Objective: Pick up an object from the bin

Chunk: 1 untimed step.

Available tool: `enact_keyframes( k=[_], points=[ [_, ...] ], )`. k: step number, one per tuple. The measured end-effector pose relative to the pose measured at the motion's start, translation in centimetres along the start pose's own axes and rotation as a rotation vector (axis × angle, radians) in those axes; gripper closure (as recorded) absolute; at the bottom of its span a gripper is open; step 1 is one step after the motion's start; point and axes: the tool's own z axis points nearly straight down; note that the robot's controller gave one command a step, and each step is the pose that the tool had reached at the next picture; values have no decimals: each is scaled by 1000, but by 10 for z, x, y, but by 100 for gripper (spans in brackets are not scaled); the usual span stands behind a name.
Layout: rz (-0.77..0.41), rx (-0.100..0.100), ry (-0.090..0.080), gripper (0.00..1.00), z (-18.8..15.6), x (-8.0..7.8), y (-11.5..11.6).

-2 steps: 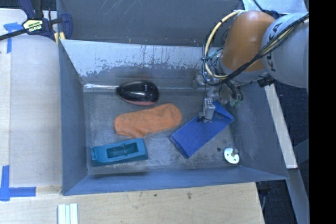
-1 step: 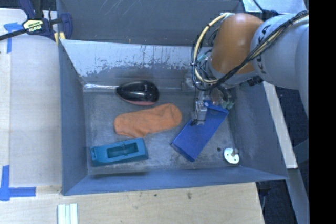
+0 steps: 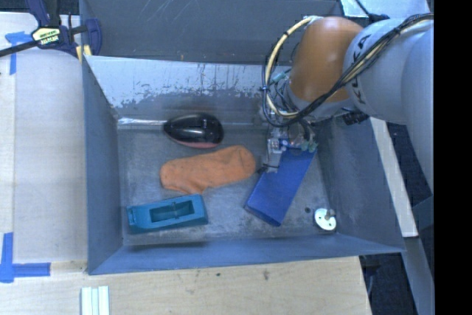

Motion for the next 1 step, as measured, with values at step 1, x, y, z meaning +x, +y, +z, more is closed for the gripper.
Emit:
enact_keyframes(
  k=[1],
  points=[
    [-116, 0, -2, 0, 2, 4, 21]
  ],
)
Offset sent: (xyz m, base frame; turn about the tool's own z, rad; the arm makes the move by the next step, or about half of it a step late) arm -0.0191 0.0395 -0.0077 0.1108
